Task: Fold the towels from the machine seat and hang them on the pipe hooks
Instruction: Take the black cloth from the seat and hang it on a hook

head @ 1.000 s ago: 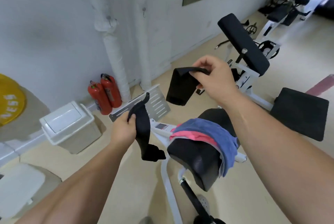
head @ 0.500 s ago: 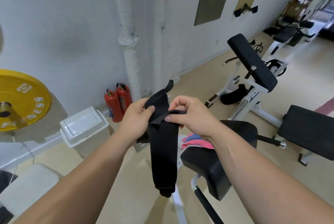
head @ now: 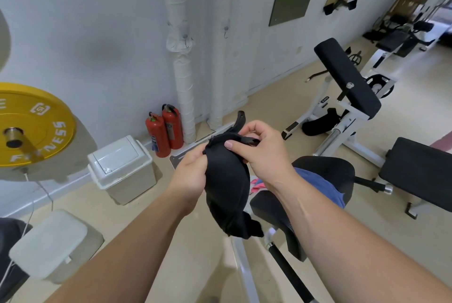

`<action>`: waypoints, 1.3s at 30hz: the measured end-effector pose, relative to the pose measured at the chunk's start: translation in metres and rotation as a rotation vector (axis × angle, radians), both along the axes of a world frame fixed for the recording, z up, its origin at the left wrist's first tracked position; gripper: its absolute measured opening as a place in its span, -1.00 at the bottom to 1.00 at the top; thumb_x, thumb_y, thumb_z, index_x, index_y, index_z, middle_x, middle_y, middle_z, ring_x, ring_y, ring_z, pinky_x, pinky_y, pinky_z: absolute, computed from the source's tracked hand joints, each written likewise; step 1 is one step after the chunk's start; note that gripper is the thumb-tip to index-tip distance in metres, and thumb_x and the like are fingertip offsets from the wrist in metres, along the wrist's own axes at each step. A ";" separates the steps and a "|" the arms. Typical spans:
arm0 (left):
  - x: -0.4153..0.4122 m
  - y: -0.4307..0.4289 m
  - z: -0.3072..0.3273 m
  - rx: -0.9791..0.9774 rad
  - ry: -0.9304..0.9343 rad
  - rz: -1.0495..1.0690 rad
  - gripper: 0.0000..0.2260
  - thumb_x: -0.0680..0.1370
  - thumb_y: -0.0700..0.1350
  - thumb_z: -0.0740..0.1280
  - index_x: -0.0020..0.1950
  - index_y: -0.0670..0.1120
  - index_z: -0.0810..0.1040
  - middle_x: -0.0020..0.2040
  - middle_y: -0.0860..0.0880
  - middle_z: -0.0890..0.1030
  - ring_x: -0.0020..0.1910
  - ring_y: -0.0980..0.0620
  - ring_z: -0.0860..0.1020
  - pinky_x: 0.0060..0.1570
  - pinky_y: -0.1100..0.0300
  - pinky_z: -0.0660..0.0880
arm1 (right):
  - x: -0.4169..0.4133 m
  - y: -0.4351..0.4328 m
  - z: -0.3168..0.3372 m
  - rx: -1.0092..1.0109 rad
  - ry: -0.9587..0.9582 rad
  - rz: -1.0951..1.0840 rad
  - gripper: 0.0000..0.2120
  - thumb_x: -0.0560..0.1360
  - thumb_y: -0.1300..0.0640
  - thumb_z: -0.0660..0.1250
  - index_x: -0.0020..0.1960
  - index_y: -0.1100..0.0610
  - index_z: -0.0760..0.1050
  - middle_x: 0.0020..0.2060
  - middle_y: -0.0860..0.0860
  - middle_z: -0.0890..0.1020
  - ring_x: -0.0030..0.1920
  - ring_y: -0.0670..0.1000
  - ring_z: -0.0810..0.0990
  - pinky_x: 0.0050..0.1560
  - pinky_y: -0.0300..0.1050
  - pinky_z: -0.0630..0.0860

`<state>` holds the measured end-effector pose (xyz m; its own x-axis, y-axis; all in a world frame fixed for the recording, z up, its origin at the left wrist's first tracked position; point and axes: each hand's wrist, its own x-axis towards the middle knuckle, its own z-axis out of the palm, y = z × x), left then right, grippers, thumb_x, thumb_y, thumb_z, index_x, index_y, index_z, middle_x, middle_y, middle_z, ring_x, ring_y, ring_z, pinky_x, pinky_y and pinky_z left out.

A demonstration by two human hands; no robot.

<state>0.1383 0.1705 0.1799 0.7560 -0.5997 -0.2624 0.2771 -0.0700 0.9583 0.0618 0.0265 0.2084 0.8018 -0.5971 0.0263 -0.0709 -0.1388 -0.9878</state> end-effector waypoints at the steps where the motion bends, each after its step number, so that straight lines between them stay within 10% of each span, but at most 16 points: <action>1: 0.000 0.002 -0.001 0.000 0.011 0.036 -0.66 0.64 -0.18 0.16 0.32 0.01 0.61 0.22 -0.01 0.68 0.27 -0.05 0.60 0.37 -0.10 0.47 | 0.000 0.001 0.000 -0.007 0.009 0.016 -0.73 0.35 0.20 0.61 -0.09 0.11 0.54 -0.32 0.02 0.67 -0.31 -0.02 0.60 -0.27 -0.04 0.56; 12: 0.006 0.045 0.008 -0.097 0.154 0.224 -0.64 0.61 -0.10 0.14 0.31 -0.13 0.59 0.21 -0.19 0.67 0.25 -0.16 0.61 0.31 -0.06 0.51 | 0.030 0.028 0.002 -0.027 0.064 0.299 -0.47 0.30 0.25 0.64 0.17 -0.04 0.55 -0.24 -0.05 0.67 -0.27 -0.11 0.61 -0.20 -0.14 0.58; 17: 0.021 0.048 0.017 0.078 -0.144 0.180 -0.85 0.65 -0.13 0.29 0.12 0.00 0.66 -0.04 0.03 0.75 0.02 0.05 0.70 -0.03 0.20 0.59 | 0.055 0.033 0.004 -0.078 0.052 0.394 -0.50 0.33 0.28 0.62 0.19 0.03 0.55 -0.11 -0.16 0.65 -0.19 -0.25 0.64 -0.11 -0.28 0.59; 23: 0.066 0.039 0.018 0.197 -0.228 0.138 -0.86 0.65 -0.08 0.30 0.15 0.04 0.63 0.02 0.00 0.73 0.06 -0.03 0.68 0.17 -0.12 0.59 | 0.091 -0.002 0.003 0.287 0.050 0.463 -0.82 0.50 0.36 0.44 0.03 0.14 0.58 -0.29 -0.02 0.65 -0.32 -0.06 0.58 -0.27 -0.24 0.53; 32: 0.174 -0.029 0.012 0.276 -0.360 -0.071 -0.86 0.63 -0.20 0.31 -0.02 0.04 0.59 -0.20 0.01 0.65 -0.18 0.07 0.61 -0.12 0.11 0.52 | 0.202 -0.073 -0.007 0.221 0.047 0.376 -0.82 0.52 0.33 0.39 -0.20 0.12 0.60 -0.35 0.07 0.61 -0.42 -0.04 0.48 -0.34 -0.21 0.44; 39: 0.272 -0.086 0.011 0.304 -0.367 -0.091 -0.82 0.63 -0.17 0.31 0.05 0.12 0.62 -0.07 -0.02 0.69 -0.01 -0.07 0.67 0.07 -0.04 0.59 | 0.305 -0.132 -0.001 0.130 0.089 0.283 -0.80 0.44 0.35 0.38 -0.31 0.14 0.58 -0.40 0.09 0.63 -0.37 0.03 0.54 -0.36 -0.12 0.43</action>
